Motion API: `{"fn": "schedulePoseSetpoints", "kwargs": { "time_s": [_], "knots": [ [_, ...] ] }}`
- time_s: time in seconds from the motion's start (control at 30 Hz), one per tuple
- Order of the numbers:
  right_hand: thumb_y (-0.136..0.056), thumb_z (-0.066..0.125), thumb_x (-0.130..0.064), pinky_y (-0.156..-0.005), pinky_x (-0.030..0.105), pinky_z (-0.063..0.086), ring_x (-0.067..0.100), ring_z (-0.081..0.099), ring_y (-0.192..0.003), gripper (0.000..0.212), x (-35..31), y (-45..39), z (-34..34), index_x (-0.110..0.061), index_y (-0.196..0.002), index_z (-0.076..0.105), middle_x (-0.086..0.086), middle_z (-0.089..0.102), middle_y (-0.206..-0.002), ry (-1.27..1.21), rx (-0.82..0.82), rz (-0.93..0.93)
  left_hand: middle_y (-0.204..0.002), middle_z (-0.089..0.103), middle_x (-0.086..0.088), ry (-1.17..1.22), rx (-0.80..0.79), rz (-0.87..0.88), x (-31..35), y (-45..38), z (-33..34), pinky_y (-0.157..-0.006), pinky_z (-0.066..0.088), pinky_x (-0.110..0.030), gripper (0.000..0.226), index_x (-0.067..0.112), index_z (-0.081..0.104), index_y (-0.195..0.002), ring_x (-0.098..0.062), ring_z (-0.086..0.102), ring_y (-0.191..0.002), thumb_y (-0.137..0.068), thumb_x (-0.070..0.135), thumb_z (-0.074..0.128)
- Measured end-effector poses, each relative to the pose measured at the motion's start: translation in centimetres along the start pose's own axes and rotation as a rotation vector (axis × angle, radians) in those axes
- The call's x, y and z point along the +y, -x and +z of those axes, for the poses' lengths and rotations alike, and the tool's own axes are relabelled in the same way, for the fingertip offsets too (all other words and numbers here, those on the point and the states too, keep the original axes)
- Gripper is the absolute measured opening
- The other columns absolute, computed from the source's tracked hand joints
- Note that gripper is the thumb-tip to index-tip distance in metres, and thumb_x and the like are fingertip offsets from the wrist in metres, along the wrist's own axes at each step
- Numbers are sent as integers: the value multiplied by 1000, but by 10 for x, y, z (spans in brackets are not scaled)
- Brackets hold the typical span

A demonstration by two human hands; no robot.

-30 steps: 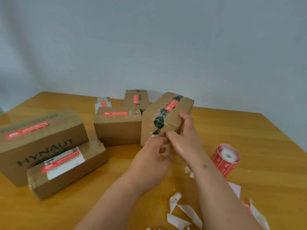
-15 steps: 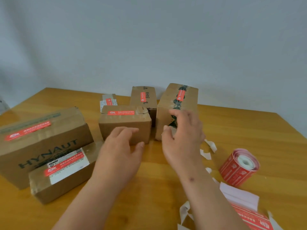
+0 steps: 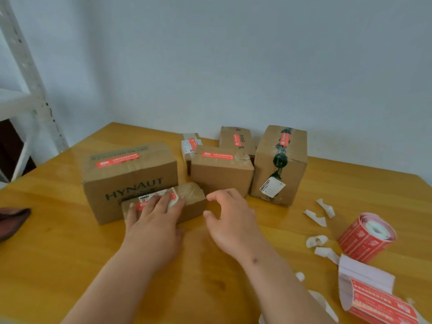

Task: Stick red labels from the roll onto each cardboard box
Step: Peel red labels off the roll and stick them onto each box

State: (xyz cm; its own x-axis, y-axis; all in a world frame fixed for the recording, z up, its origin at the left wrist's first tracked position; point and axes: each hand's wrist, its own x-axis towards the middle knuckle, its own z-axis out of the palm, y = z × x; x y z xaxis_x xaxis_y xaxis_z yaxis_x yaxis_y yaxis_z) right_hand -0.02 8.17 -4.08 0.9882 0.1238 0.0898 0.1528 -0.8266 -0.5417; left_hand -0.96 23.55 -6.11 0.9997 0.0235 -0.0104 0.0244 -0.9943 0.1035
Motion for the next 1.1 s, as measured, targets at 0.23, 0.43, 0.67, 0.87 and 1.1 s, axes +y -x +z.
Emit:
{"fn": "schedulePoseSetpoints", "kwargs": {
  "time_s": [0.23, 0.43, 0.67, 0.87, 1.1],
  "knots": [
    [-95, 52, -38, -108, 39, 30, 11, 42, -127, 35, 10, -13, -2, -36, -130, 47, -13, 43, -133, 52, -50, 73, -163, 1, 10, 71, 60, 140, 6, -45, 10, -119, -8, -48, 63, 43, 8, -151, -15, -4, -150, -98, 47, 40],
    [-95, 51, -39, -108, 38, 32, 11, 43, -125, 33, 29, -14, -13, -36, -128, 49, -14, 45, -129, 48, -33, 119, -161, 17, 7, 233, 144, 119, 22, -61, 11, -118, -13, -44, 53, 32, 28, -149, -13, 1, -150, -98, 34, 45],
    [-95, 52, -39, -103, 39, 41, 6, 49, -116, 29, 44, 10, -35, -35, -123, 54, -17, 51, -118, -12, 24, 111, -156, 24, 14, 383, 184, 100, 59, -27, 12, -119, 2, -43, 51, 40, 34, -144, -15, 14, -147, -95, 39, 49],
    [-76, 71, -48, -106, 36, 30, 12, 31, -126, 63, 52, 70, -65, -44, -132, 41, -16, 33, -136, 142, -350, 25, -148, 34, 18, 467, 168, 97, 81, -3, 5, -115, 14, -39, 47, 42, 38, -140, -12, 26, -140, -96, 34, 50],
    [-80, 70, -25, -98, 34, 31, 20, 35, -115, 35, 77, 108, -54, -37, -110, 57, -6, 37, -125, 317, -500, -11, -147, 36, 17, 493, 114, 129, 106, 26, 8, -114, 16, -41, 41, 40, 42, -137, -11, 28, -138, -97, 32, 48]
  ]
}}
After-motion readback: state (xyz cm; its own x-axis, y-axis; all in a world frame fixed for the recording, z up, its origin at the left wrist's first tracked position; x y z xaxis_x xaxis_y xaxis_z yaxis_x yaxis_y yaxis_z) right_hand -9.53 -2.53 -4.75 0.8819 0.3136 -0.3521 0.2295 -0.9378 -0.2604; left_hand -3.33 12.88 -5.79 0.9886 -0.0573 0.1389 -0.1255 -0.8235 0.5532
